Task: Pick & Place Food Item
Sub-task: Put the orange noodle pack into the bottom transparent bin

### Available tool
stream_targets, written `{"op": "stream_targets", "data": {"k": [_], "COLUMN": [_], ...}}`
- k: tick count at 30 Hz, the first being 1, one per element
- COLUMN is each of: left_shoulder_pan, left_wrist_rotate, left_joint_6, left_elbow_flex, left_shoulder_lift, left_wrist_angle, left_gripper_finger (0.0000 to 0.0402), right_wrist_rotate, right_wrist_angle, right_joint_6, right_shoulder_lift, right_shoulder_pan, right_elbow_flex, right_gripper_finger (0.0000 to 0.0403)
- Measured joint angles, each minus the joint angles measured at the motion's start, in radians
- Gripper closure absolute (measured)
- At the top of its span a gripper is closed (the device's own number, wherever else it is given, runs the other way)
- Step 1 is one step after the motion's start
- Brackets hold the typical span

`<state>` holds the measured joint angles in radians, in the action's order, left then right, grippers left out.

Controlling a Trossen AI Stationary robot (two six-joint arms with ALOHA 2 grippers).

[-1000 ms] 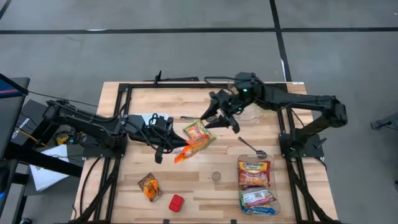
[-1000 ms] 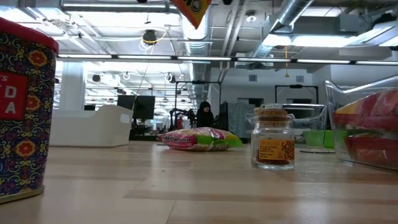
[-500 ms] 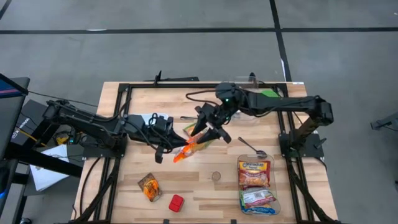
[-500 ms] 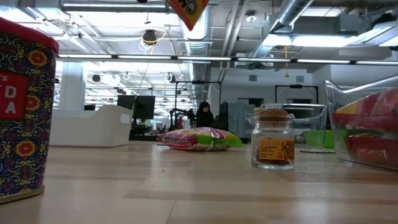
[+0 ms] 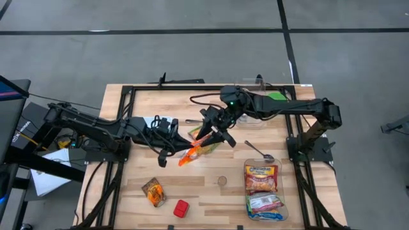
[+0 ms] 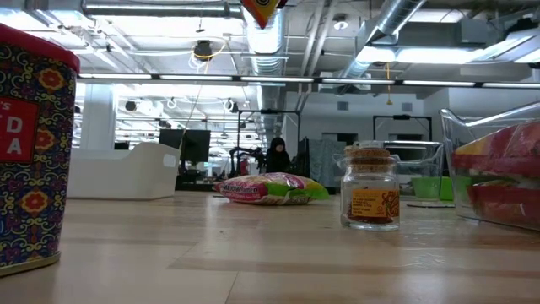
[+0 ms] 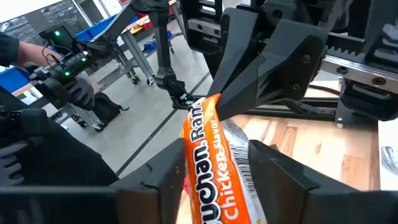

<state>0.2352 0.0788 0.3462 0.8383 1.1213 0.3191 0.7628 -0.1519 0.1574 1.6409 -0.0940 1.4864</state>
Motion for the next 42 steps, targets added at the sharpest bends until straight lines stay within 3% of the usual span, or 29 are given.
{"op": "stream_targets", "data": {"k": [11,19,28,32,35,42], "left_shoulder_pan": [0.000,0.000,0.001,0.001,0.002,0.001], "left_wrist_rotate": [-0.001,0.029,0.021,0.016,0.015,0.021], "left_joint_6": [0.001,0.051,0.164,0.187,0.195,0.196], "left_elbow_flex": [0.000,0.001,0.002,0.002,0.002,0.001], "left_shoulder_lift": [0.000,-0.001,-0.055,-0.104,-0.142,-0.207], "left_wrist_angle": [0.001,-0.013,-0.133,-0.203,-0.263,-0.354], "left_gripper_finger": [0.0401,0.0378,0.0255,0.0202,0.0177,0.0171], "right_wrist_rotate": [0.004,0.006,0.018,0.007,-0.080,-0.140], "right_wrist_angle": [-0.017,-0.038,-0.160,-0.349,-0.523,-0.795], "right_joint_6": [-0.010,-0.008,-0.021,-0.080,-0.103,-0.034], "right_shoulder_lift": [0.000,0.000,-0.022,-0.060,-0.096,-0.205], "right_shoulder_pan": [0.000,-0.001,-0.032,-0.047,-0.054,-0.071], "right_elbow_flex": [0.000,0.000,-0.002,-0.001,-0.001,-0.045], "right_gripper_finger": [0.0394,0.0401,0.0402,0.0402,0.0403,0.0403]}}
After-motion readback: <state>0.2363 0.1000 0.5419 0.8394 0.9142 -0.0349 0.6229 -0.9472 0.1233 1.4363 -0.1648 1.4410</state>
